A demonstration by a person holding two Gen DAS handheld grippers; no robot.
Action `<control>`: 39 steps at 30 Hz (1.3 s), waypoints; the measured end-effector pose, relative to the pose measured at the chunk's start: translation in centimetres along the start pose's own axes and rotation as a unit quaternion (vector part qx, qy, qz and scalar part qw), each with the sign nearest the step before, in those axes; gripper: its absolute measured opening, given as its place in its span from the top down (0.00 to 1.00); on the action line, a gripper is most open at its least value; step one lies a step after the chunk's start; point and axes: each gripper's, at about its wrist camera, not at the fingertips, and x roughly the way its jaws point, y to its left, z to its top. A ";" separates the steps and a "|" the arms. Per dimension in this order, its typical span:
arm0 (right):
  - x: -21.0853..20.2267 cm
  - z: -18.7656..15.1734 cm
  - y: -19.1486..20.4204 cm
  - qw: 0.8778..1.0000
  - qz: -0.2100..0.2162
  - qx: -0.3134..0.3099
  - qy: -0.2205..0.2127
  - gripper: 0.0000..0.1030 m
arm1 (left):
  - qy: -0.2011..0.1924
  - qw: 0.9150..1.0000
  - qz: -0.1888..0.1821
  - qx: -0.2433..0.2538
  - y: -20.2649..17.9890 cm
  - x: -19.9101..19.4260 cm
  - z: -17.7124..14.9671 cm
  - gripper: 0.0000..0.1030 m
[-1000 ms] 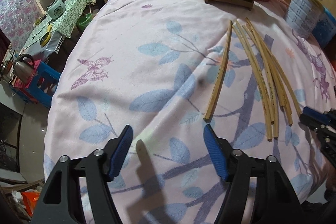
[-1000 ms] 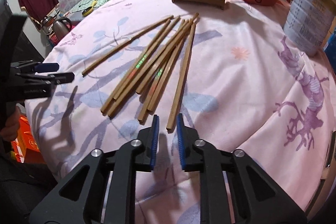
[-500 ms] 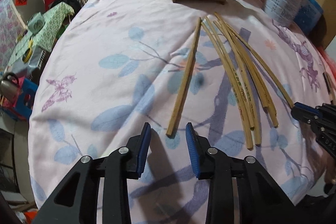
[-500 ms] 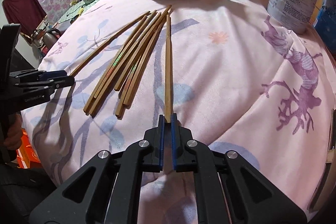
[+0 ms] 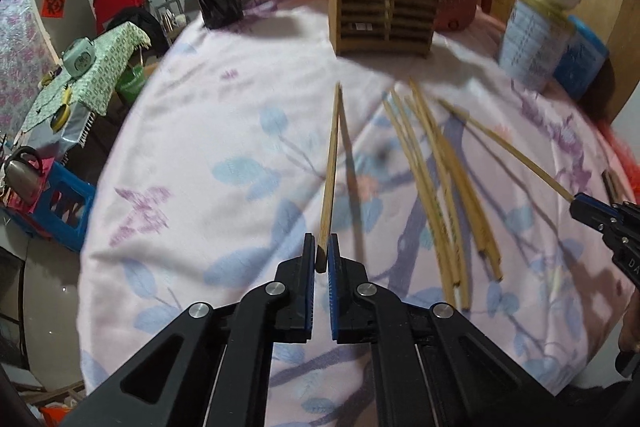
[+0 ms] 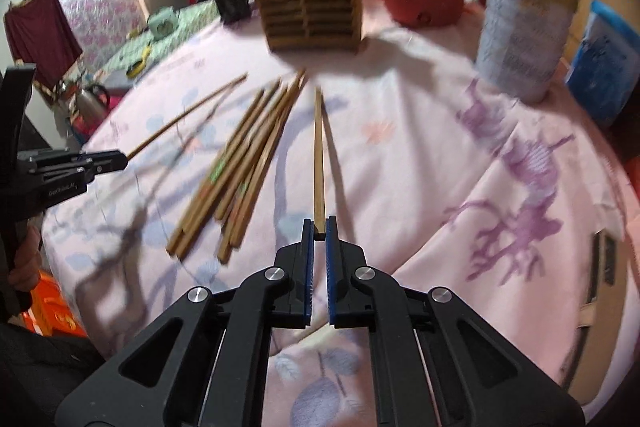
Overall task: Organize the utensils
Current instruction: 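Close the left tool on another chopstick while the right tool grasps one too, then lift the left tool's chopstick toward the holder while the right tool carries its chopstick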
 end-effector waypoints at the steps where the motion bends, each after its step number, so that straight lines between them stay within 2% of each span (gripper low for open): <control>1: -0.8 0.6 -0.2 1.000 -0.003 0.002 -0.012 0.93 | -0.007 1.000 0.001 -0.001 0.1 -0.5 0.4 0.94; 12: -7.3 5.6 -1.3 0.993 -0.010 0.014 -0.116 0.94 | -0.086 0.996 -0.001 -0.004 0.8 -7.2 5.8 0.95; 23: -10.7 8.4 -1.6 0.986 -0.008 0.016 -0.163 0.94 | -0.102 0.994 -0.034 -0.019 1.2 -10.5 9.6 0.96; 27: -11.1 9.1 -1.7 0.985 -0.009 0.015 -0.171 0.94 | -0.107 0.994 -0.030 -0.007 1.3 -10.7 10.4 0.96; 31: -11.0 9.2 -1.9 0.985 -0.006 0.020 -0.172 0.94 | -0.082 0.996 -0.041 0.003 1.7 -9.2 9.0 0.96; 33: -10.6 9.1 -1.9 0.986 -0.004 0.023 -0.166 0.94 | -0.054 0.997 -0.048 0.008 1.8 -7.3 6.9 0.94; 36: -10.4 8.9 -1.8 0.987 -0.004 0.021 -0.159 0.94 | -0.001 0.999 -0.039 0.013 2.1 -3.9 3.2 0.89; 39: -10.4 8.9 -1.7 0.988 -0.004 0.019 -0.156 0.94 | 0.035 0.999 -0.031 0.006 3.0 -1.6 0.0 0.82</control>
